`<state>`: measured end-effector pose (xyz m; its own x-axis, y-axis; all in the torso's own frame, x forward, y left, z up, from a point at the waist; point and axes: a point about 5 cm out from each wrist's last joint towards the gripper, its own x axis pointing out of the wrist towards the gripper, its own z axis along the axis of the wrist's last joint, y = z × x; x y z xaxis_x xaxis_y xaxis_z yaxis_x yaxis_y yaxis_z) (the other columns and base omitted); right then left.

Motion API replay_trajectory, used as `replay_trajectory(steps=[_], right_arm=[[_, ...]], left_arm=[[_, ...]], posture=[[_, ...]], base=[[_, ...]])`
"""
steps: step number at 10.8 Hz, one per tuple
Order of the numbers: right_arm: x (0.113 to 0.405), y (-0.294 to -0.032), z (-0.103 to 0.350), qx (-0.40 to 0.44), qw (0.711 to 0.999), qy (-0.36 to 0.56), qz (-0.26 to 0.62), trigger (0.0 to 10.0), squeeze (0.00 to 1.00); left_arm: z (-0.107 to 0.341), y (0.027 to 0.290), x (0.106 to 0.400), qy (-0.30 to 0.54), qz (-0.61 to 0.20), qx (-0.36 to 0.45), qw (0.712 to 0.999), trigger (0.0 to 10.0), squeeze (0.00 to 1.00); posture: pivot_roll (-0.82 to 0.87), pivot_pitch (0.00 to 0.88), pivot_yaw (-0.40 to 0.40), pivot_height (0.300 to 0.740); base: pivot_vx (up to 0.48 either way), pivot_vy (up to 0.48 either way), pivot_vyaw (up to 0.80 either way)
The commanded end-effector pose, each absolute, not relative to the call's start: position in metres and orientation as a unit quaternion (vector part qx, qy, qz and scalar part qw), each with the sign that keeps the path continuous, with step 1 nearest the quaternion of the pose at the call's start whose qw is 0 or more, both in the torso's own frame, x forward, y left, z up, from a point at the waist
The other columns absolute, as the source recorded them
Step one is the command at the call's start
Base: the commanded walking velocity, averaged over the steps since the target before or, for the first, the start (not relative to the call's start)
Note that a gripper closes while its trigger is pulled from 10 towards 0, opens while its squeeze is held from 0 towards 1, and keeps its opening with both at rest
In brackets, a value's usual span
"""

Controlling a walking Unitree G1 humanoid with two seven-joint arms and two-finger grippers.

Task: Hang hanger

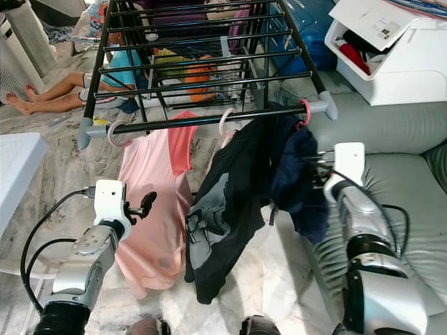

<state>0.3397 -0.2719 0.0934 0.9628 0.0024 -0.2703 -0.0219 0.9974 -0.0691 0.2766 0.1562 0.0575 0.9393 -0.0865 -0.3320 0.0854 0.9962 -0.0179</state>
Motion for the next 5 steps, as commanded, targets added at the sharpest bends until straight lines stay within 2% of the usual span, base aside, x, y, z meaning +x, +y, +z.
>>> replay_trajectory(steps=[1, 2, 4, 5], right_arm=[[0.342, -0.268, 0.095, -0.030, 0.990, 0.137, 0.018, 10.0, 1.00], [0.342, -0.266, 0.101, -0.023, 0.994, 0.099, 0.030, 10.0, 1.00], [0.335, -0.270, 0.108, -0.118, 0.992, 0.039, -0.019, 10.0, 1.00], [0.332, -0.260, 0.106, -0.133, 0.991, 0.024, -0.016, 10.0, 1.00]], left_arm=[[0.058, 0.160, 0.277, 0.174, -0.039, 0.006, 0.984, 10.0, 0.00], [0.058, 0.160, 0.276, 0.174, -0.040, 0.007, 0.984, 10.0, 0.00], [0.057, 0.160, 0.275, 0.174, -0.038, 0.005, 0.984, 10.0, 0.00], [0.057, 0.160, 0.276, 0.177, -0.042, 0.004, 0.983, 10.0, 0.00]], posture=[[0.01, 0.052, 0.047, 0.740], [0.01, 0.056, 0.047, 0.740], [0.00, 0.063, 0.044, 0.740], [0.00, 0.069, 0.050, 0.740]], base=[[0.000, 0.000, 0.00], [0.000, 0.000, 0.00], [0.000, 0.000, 0.00], [0.000, 0.000, 0.00]])
